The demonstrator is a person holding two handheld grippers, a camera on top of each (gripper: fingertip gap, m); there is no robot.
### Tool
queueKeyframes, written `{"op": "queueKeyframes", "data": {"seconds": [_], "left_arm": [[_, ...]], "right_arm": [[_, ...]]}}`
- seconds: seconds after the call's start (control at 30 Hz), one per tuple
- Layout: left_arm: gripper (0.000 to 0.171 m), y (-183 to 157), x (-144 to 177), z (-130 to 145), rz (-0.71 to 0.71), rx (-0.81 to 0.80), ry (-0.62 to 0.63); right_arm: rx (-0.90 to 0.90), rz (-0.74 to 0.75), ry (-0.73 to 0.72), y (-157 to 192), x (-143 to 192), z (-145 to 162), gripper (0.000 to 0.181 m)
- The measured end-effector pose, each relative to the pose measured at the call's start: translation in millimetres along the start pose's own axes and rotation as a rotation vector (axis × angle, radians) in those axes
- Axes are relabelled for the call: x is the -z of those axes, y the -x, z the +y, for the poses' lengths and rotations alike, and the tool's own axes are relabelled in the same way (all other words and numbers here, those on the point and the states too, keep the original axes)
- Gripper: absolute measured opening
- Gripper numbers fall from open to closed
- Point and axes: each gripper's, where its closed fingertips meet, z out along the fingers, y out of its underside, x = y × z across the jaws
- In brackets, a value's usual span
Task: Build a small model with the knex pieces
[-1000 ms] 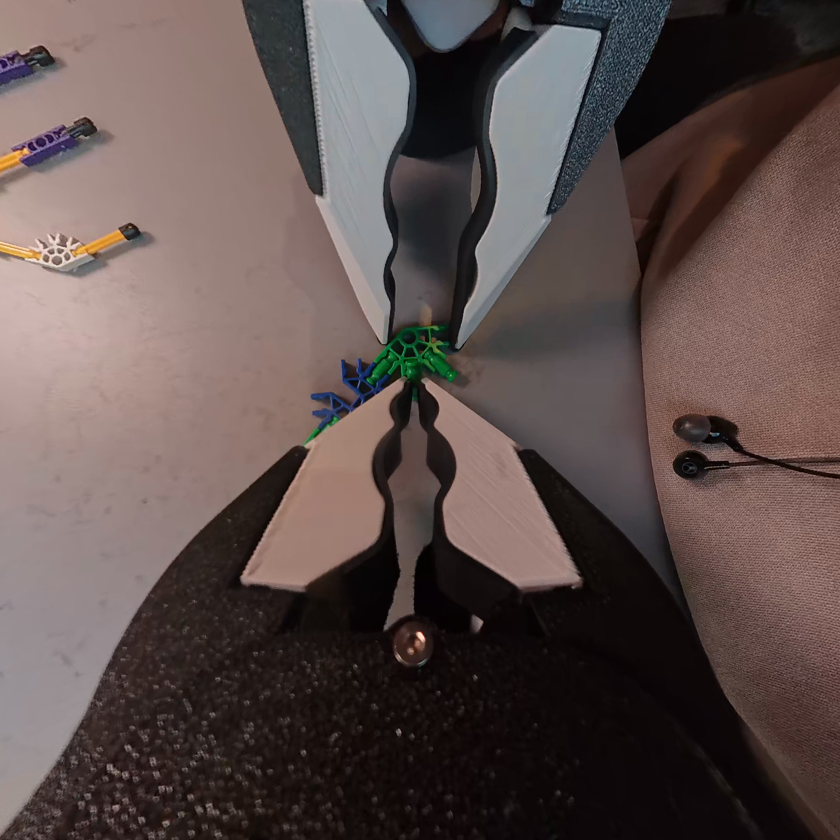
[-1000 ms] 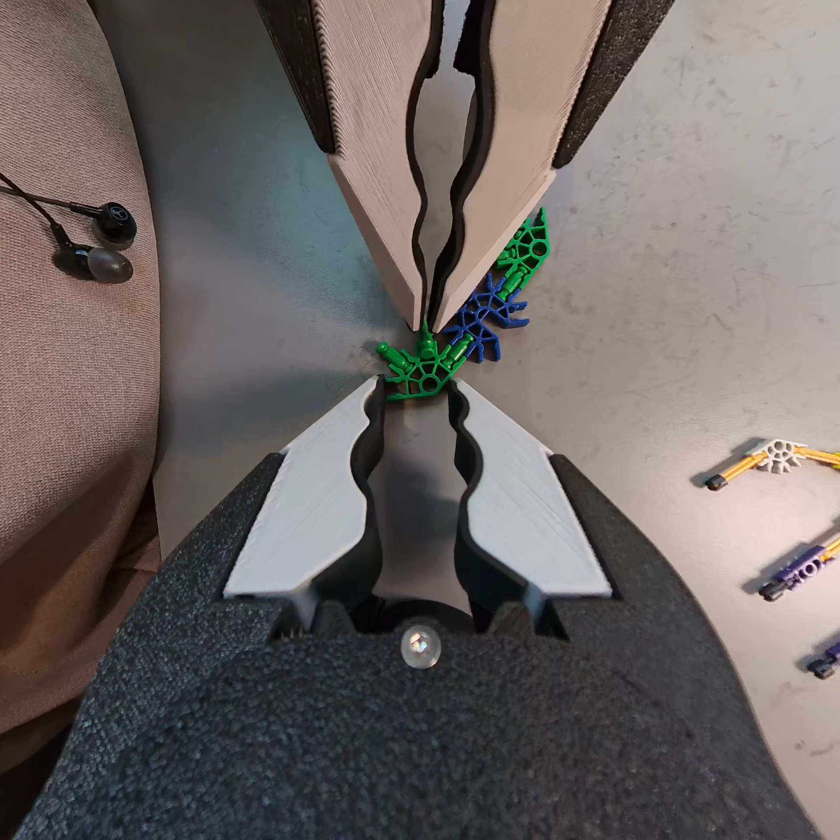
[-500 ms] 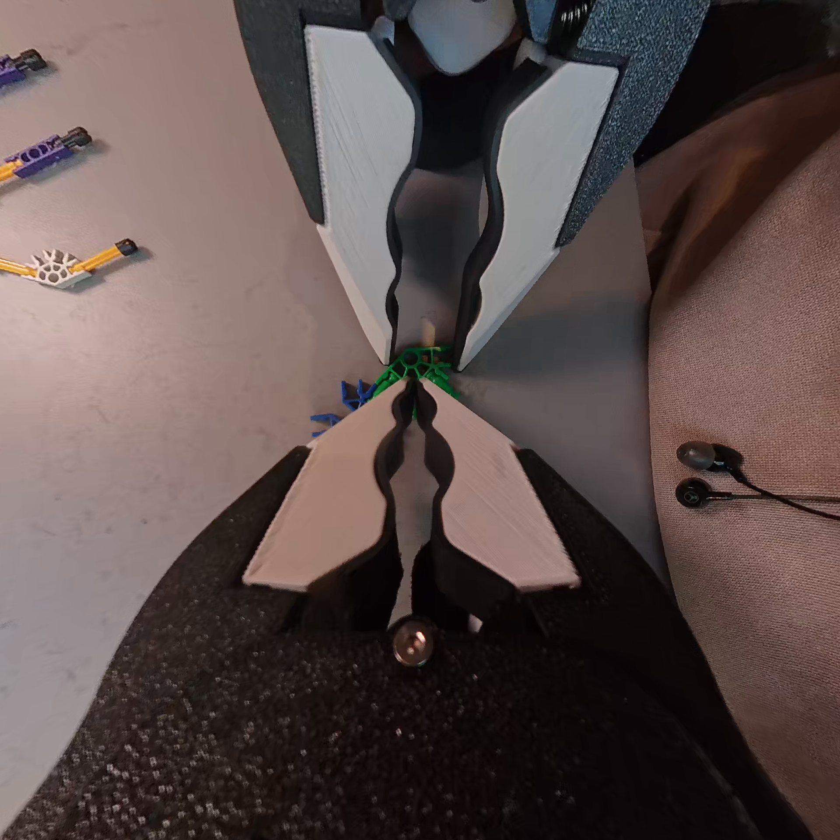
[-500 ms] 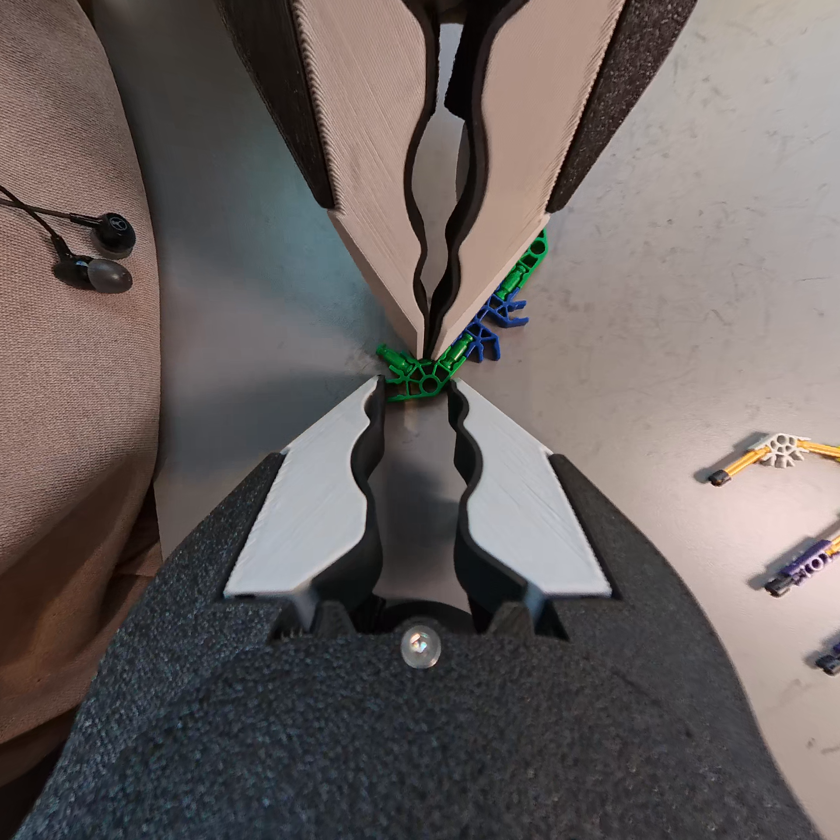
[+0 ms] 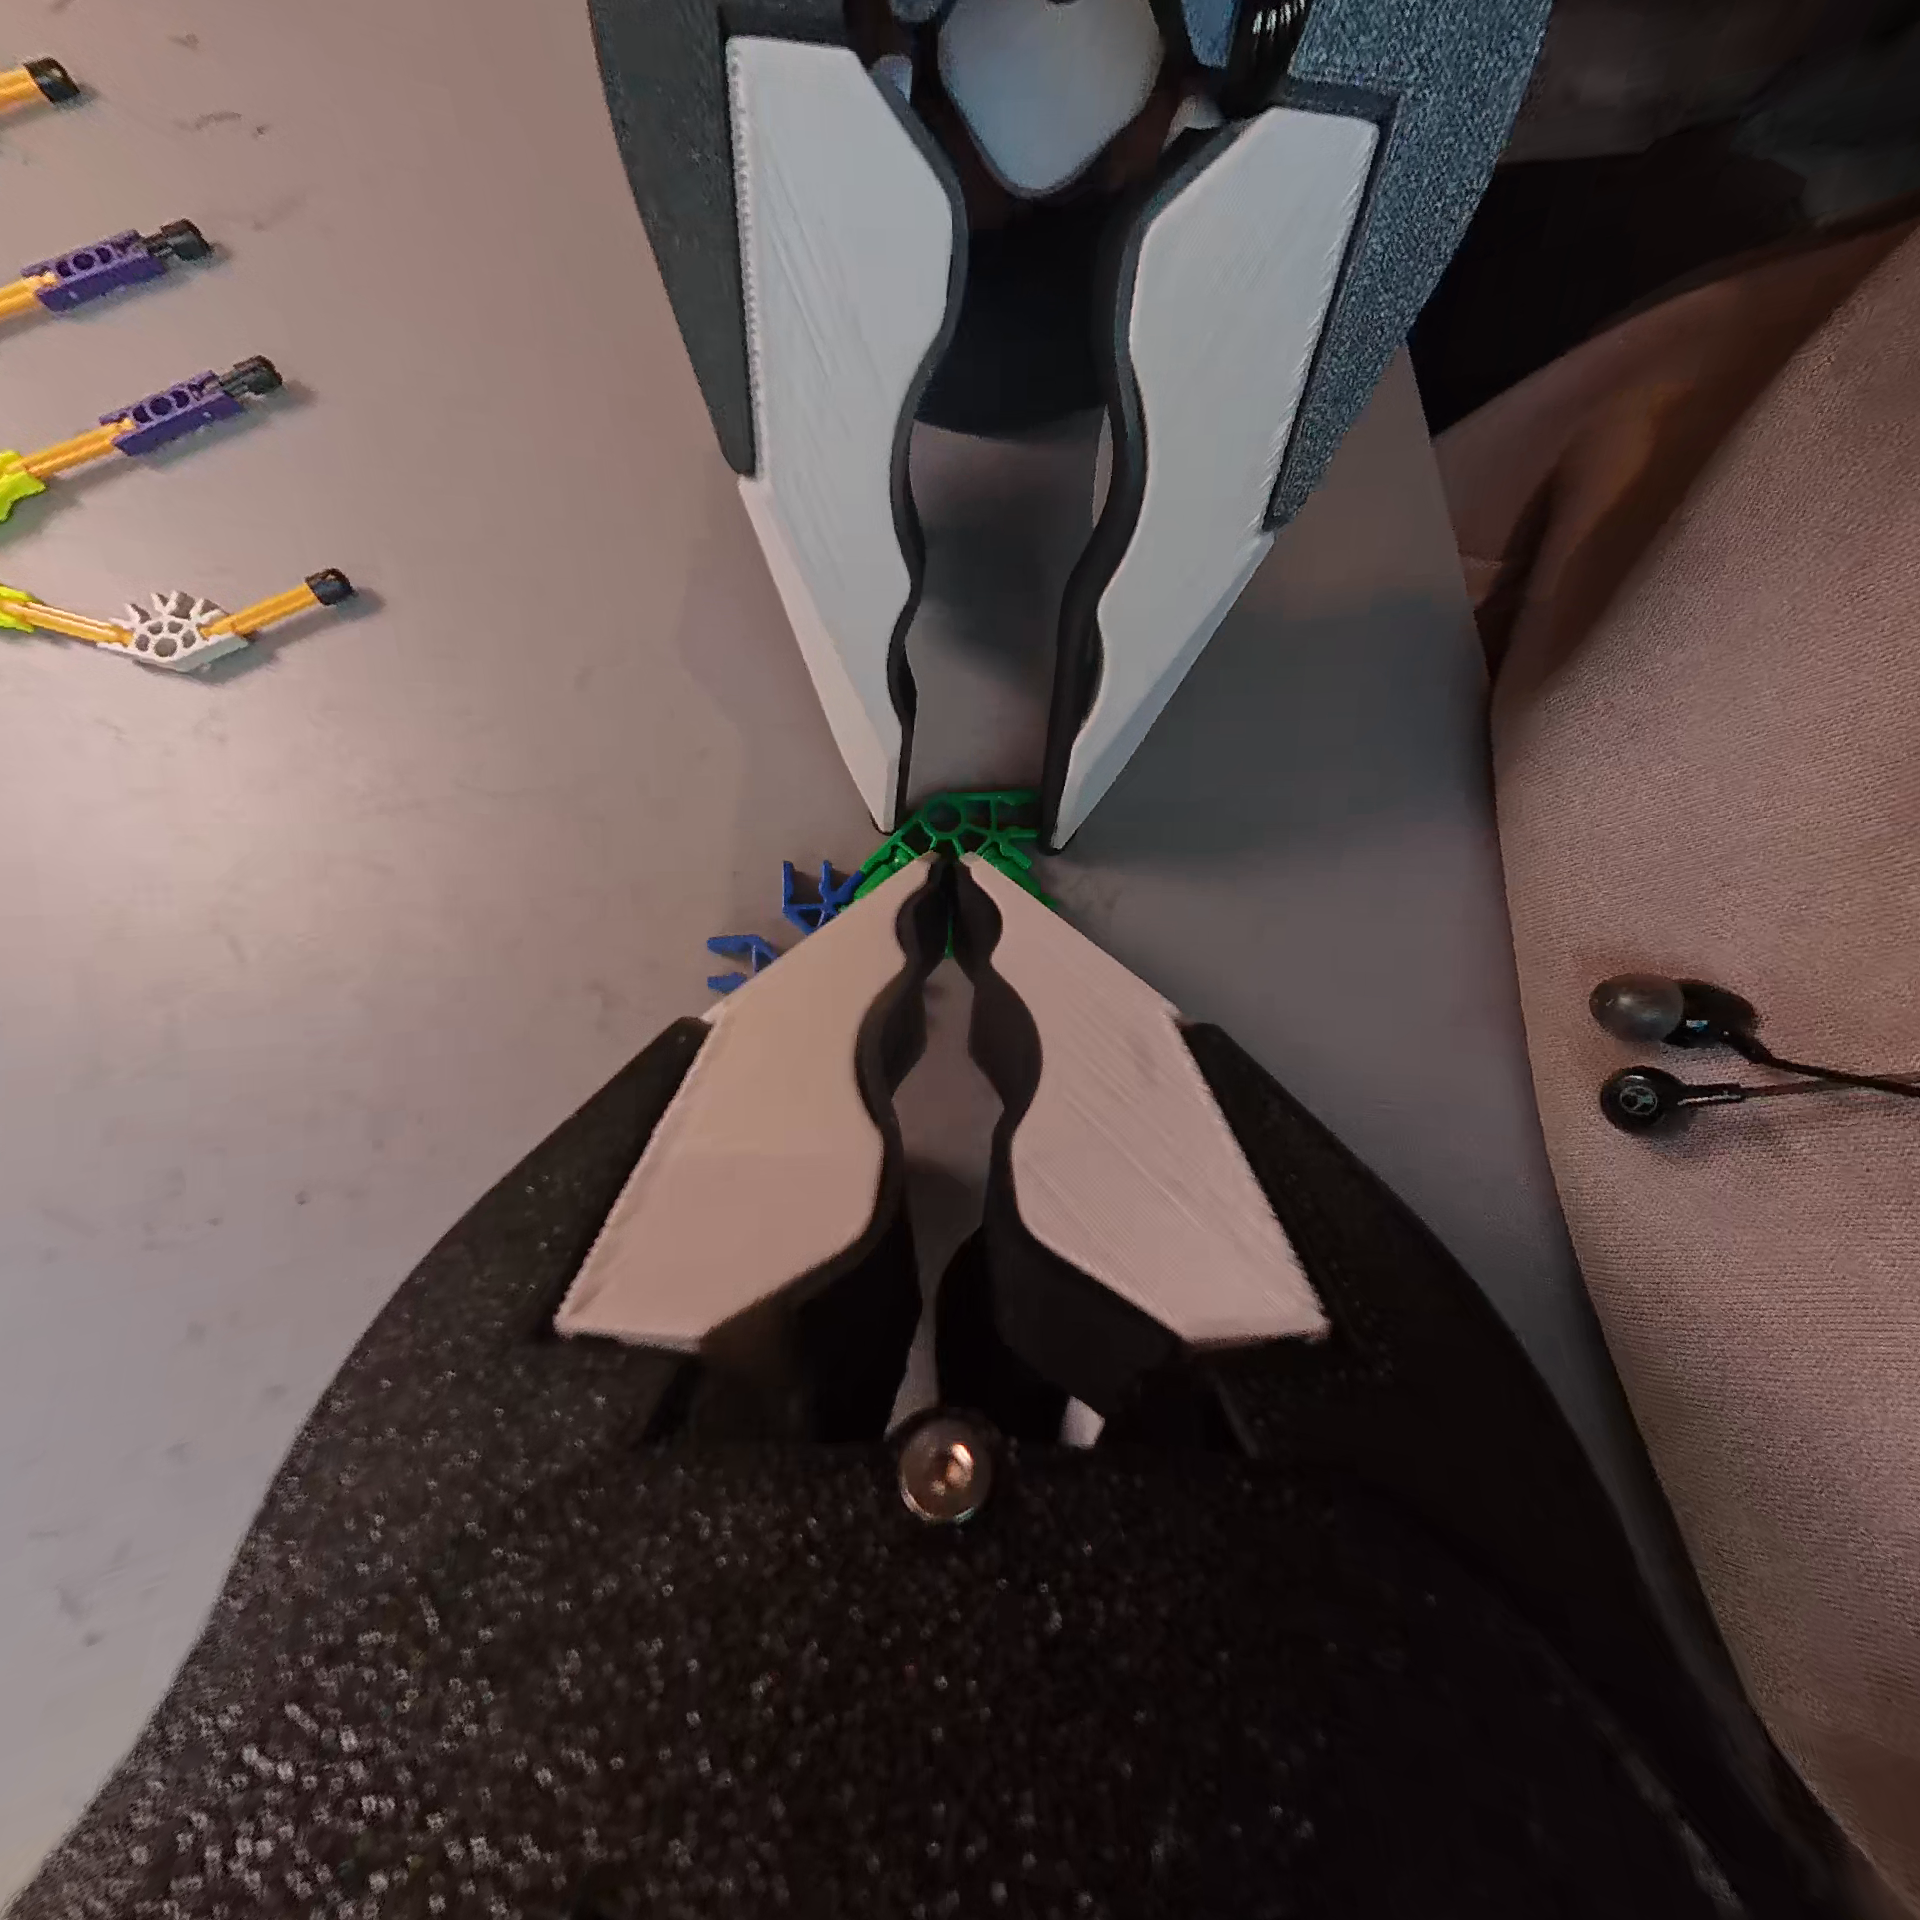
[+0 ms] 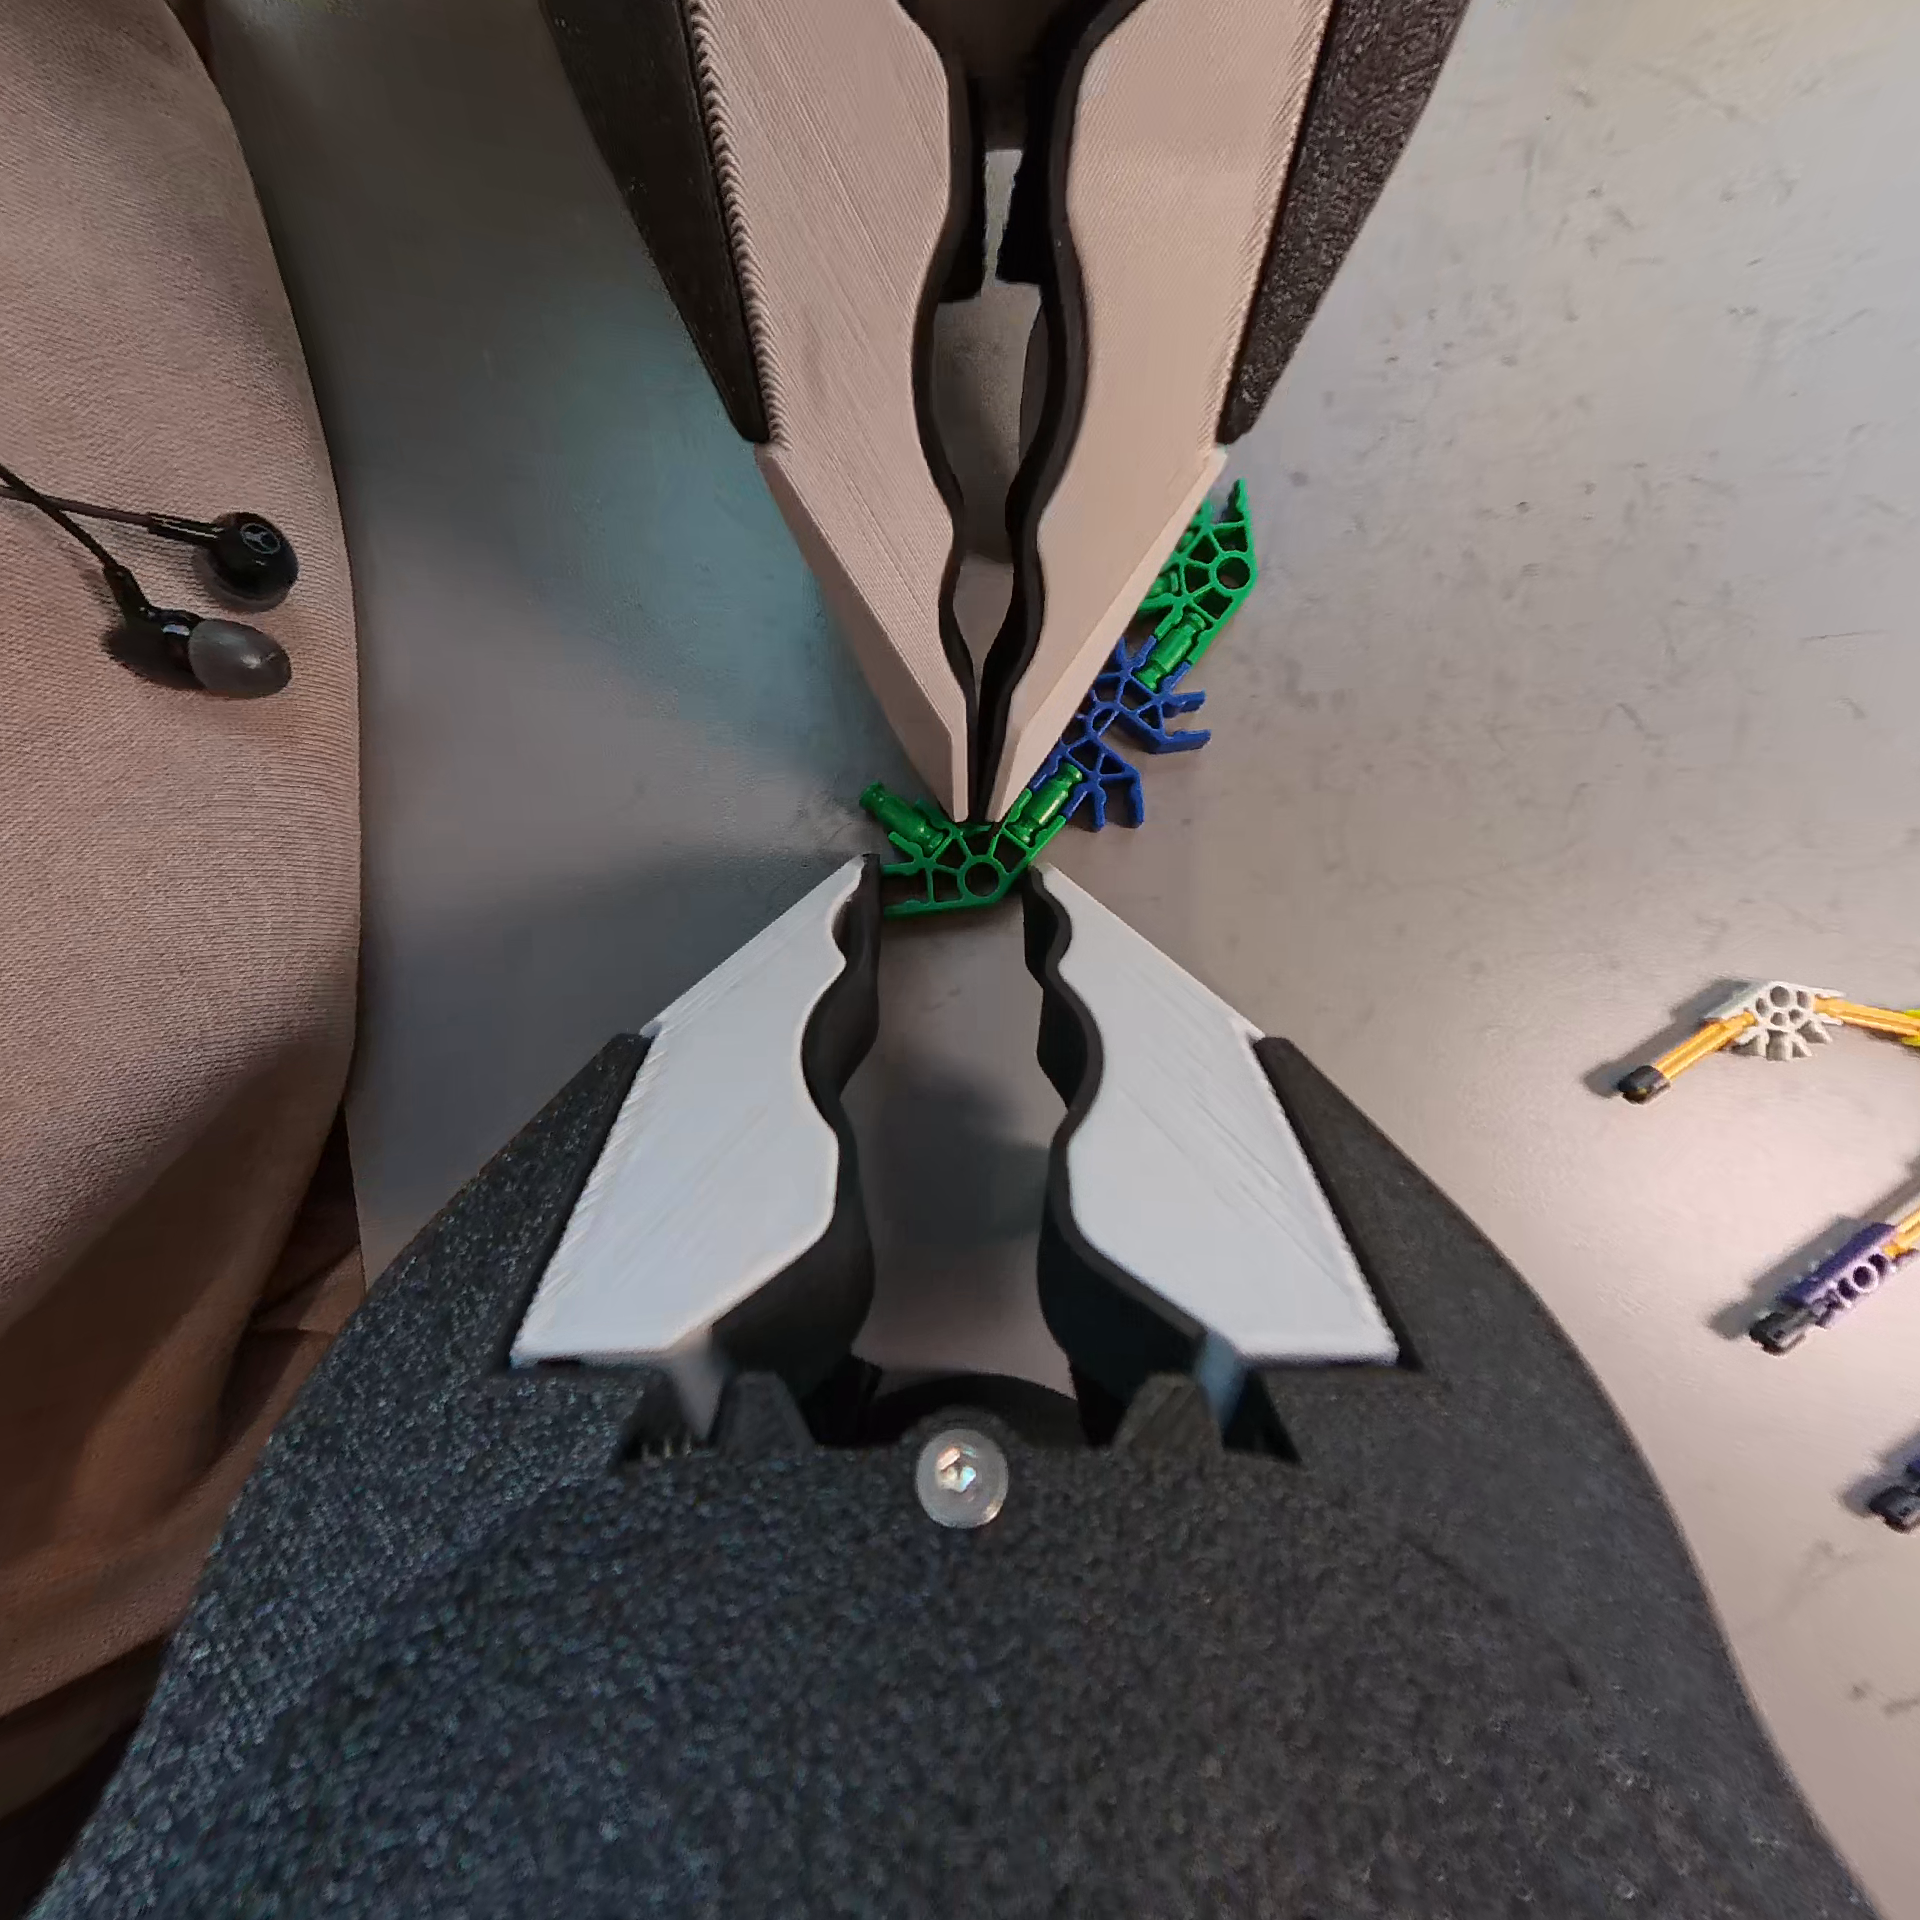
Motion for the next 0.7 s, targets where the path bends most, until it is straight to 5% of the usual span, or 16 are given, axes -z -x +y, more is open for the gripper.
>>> {"op": "queueKeyframes", "data": {"seconds": [0.17, 0.53, 0.7], "left_arm": [[0.000, 0.3, 0.4, -0.7, -0.034, -0.041, -0.097], [0.000, 1.6, 6.2, 5.7, -0.038, -0.065, -0.063], [0.000, -0.6, 9.1, 3.4, 0.021, 0.081, -0.120]], "right_arm": [[-0.003, 0.003, 0.003, 0.1, 0.3, 0.3, 0.026], [-0.002, 0.008, 0.016, 0.3, 0.5, 0.4, 0.024], [-0.004, 0.005, 0.018, 0.7, 1.4, 1.0, 0.025]]}}
